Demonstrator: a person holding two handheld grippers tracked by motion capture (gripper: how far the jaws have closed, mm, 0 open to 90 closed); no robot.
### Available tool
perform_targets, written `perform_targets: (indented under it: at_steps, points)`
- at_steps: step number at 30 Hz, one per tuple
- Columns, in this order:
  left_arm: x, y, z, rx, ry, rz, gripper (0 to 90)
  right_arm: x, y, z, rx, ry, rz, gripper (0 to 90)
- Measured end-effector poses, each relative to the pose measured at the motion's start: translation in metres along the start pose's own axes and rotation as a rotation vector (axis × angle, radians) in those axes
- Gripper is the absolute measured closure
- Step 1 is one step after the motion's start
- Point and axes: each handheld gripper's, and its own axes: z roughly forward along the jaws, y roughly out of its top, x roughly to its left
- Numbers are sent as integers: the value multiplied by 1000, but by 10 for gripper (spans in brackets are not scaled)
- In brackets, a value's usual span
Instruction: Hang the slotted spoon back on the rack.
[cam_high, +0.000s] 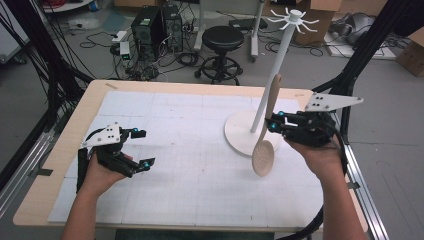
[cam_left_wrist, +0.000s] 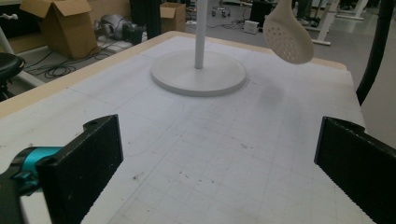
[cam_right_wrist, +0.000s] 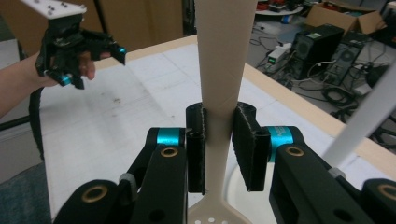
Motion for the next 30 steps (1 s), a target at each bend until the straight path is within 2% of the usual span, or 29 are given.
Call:
perform_targets:
  at_steps: [12,19,25,30]
  points:
    - [-1,0,1,-1,-7,3,17,-30,26,-29,-4,-95,33,753]
    - [0,0,1,2,-7,5,17,-45,36,-31,4,-141,60,753]
    - [0,0,1,-3,-9,3,17,-53,43,-30,15,-188,81,753]
    - [0,0,1,-4,-11,4,17,-58,48,-29,25,-207,96,753]
